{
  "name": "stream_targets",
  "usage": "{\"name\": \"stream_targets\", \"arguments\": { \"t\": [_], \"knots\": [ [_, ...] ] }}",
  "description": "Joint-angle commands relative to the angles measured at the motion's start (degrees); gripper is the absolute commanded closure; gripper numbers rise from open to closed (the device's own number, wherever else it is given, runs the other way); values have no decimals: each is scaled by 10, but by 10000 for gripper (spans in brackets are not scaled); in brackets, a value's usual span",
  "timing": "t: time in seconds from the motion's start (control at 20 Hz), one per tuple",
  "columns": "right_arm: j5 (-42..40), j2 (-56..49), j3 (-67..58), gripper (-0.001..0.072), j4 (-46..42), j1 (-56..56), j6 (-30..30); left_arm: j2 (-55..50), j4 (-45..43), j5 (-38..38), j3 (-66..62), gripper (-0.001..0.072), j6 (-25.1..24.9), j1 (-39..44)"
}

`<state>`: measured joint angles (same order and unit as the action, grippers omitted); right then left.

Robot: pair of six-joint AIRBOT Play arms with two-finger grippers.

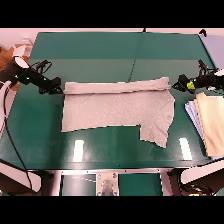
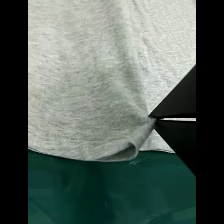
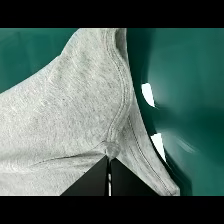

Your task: Fold the shirts.

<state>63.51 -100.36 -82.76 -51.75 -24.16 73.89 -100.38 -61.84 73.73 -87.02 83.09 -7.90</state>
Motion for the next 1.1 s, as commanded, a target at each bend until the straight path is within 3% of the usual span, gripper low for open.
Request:
{"name": "stream_targets", "arguments": {
  "t": [0.0, 0.3, 0.35, 0.4, 0.45, 0.55, 0.65, 0.7, 0.85, 1.05],
  "knots": [
    [4, 1, 14, 704, 0, 2, -5, 0, -3, -7, -2, 687, 0, 10],
    [-20, 1, 54, 700, -12, 10, -10, -1, -1, -19, 46, 686, 1, 26],
    [-19, 2, 51, 611, -12, 10, -10, -1, 0, -7, 48, 559, 8, 26],
    [-9, 3, 42, 360, -13, 9, -10, 0, 1, 17, 42, 179, 18, 22],
    [12, 4, 27, 304, -13, 6, -7, 0, 1, 54, 28, 44, 40, 12],
    [55, 21, 0, 325, -13, -10, 6, 4, 1, 140, -5, 45, 62, -12],
    [73, 61, 13, 384, -13, -33, 8, 43, -10, 170, 14, 69, 80, -30],
    [78, 85, 37, 384, -13, -45, 7, 76, -28, 159, 44, 127, 79, -30],
    [79, 169, 160, 384, -13, -90, 7, 222, -59, 76, 212, 127, 81, -30],
    [25, 264, 321, 384, 9, -152, 33, 438, -16, -62, 491, 126, 156, -30]
  ]
}}
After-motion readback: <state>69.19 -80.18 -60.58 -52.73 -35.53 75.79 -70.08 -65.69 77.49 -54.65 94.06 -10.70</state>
